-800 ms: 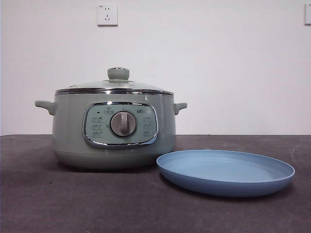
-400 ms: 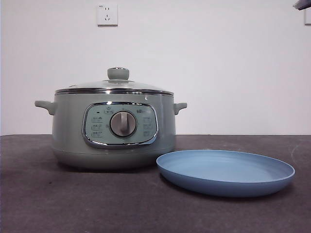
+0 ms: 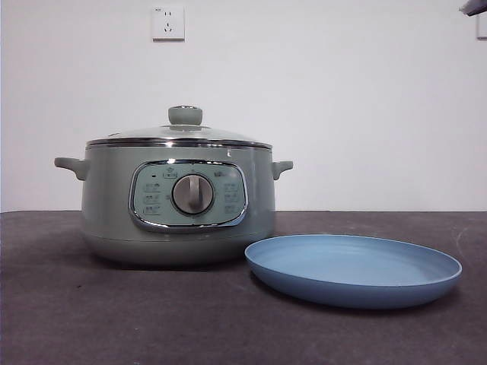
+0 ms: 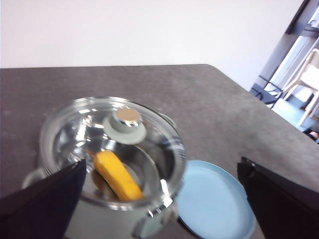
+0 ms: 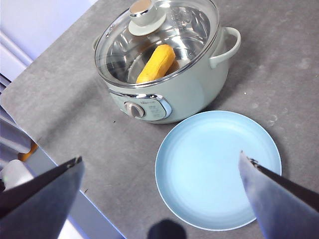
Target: Take the corn out from the steamer,put the corn on the plate,close the lid
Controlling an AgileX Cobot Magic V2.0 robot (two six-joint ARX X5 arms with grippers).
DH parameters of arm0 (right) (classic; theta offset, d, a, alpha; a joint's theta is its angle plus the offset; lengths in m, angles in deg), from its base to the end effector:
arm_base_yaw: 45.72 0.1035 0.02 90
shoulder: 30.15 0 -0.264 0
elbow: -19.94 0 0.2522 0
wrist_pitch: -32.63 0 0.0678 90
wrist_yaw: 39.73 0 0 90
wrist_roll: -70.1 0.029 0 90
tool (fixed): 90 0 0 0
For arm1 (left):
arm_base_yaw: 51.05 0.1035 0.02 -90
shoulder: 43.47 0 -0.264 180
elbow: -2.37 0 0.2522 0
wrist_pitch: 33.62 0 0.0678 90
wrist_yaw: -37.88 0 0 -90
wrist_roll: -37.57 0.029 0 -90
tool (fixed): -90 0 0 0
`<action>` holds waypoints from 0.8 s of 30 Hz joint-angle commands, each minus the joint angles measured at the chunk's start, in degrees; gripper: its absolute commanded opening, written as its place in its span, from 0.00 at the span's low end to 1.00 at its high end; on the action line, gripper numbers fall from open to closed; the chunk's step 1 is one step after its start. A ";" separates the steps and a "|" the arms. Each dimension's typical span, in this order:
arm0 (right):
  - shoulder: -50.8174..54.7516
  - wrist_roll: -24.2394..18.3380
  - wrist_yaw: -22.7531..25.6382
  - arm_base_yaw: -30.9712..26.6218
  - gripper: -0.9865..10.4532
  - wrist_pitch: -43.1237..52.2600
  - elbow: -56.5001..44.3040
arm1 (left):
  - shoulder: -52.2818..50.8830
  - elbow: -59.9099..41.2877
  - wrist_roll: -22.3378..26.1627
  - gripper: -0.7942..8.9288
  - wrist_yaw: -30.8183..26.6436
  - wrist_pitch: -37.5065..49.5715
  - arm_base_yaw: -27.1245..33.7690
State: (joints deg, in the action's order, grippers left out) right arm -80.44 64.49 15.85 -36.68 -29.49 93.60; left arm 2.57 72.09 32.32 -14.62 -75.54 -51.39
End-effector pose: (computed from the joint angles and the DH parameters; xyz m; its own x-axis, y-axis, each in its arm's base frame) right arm 0.1499 0.0404 0.3492 0.5465 0.6593 -0.5163 -0.6227 0.7322 0.2759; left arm 0.1538 -0.0186 0.3664 0.7499 -0.6132 -0.2483 0.5518 0.7868 -0.2766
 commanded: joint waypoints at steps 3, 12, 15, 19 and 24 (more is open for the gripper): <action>0.02 -0.22 0.02 0.13 0.66 0.26 0.20 | 8.48 5.75 1.05 0.78 -3.72 3.61 -4.48; 0.02 -0.22 0.26 0.13 0.66 0.24 0.20 | 26.75 16.55 5.57 0.78 -13.07 8.50 -13.42; 0.02 -0.22 0.26 0.13 0.66 0.24 0.20 | 31.74 18.08 7.06 0.78 -16.74 11.37 -15.39; 0.02 -0.22 0.26 0.13 0.66 0.20 0.20 | 37.22 18.10 7.06 0.78 -20.68 16.61 -17.44; 0.02 -0.24 0.31 0.13 0.66 -0.11 0.20 | 42.49 18.10 7.37 0.78 -23.12 17.64 -18.80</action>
State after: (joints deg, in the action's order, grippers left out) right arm -80.44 64.49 15.96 -36.68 -29.56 93.60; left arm 44.32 90.17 38.74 -37.42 -58.47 -69.97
